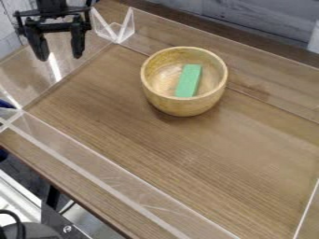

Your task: Put the green block in the brown bowl

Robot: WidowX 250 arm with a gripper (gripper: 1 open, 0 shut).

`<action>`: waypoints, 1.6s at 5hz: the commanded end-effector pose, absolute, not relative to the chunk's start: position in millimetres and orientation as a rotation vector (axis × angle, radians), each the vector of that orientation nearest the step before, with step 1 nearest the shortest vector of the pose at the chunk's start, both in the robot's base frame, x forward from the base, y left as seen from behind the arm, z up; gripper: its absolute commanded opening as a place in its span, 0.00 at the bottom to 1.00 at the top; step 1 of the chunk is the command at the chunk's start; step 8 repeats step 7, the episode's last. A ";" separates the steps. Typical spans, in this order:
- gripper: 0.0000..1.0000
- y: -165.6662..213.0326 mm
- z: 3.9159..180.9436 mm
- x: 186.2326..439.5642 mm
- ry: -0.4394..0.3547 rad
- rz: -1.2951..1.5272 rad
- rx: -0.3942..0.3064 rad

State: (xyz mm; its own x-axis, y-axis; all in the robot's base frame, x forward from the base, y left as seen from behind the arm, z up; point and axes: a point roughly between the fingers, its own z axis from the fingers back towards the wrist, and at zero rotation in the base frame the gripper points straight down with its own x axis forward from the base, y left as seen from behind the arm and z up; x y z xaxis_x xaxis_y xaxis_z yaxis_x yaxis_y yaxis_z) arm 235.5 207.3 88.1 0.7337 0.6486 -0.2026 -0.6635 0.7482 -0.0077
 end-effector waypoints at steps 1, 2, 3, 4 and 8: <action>1.00 215.8 98.1 247.0 0.153 0.775 -0.071; 0.00 215.4 85.7 246.7 0.175 0.776 -0.063; 0.00 199.3 90.7 250.5 0.201 0.727 -0.074; 0.00 200.0 80.4 250.0 0.221 0.722 -0.060; 0.00 192.9 65.0 243.8 0.328 0.661 -0.080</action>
